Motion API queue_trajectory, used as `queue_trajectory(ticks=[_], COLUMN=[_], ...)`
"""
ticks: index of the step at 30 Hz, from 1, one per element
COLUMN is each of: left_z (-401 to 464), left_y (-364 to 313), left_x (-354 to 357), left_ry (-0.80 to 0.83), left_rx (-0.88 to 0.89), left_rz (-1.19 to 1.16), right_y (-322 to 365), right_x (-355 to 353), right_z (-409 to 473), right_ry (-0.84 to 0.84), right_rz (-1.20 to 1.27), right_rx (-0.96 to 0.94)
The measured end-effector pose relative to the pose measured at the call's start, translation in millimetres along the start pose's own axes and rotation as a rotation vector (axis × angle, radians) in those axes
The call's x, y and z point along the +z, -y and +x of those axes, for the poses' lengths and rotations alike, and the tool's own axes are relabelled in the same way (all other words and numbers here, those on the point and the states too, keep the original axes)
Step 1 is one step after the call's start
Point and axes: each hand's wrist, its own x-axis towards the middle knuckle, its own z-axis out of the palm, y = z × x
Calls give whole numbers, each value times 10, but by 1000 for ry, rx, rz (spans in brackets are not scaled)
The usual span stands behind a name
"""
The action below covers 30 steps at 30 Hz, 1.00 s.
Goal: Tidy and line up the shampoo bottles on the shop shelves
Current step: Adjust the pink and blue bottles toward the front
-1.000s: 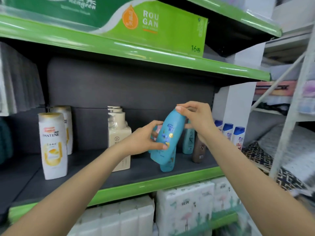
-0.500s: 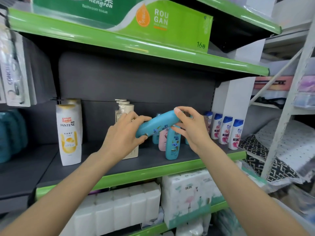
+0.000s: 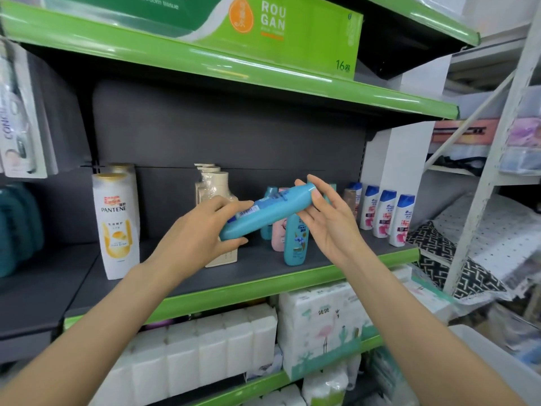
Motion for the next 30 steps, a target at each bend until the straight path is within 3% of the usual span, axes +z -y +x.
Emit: queue_trajectory(ticks=[5, 9, 13, 18, 22, 30], left_z=[-11, 43, 123, 239, 385, 845], left_y=[5, 24, 18, 23, 44, 112], left_x=[41, 82, 116, 190, 324, 631], left_ry=[-202, -243, -184, 16, 114, 148], left_rx=[132, 167, 18, -281, -407, -589], left_rz=[122, 151, -113, -585, -849, -1063], right_y=[-27, -2, 29, 42, -32, 36], right_x=[-168, -216, -252, -289, -342, -435], right_z=[21, 74, 158, 257, 437, 1079], right_ry=[73, 94, 74, 109, 74, 56], right_rz=[-36, -50, -114, -180, -207, -258], right_rx=[58, 49, 36, 20, 54, 18])
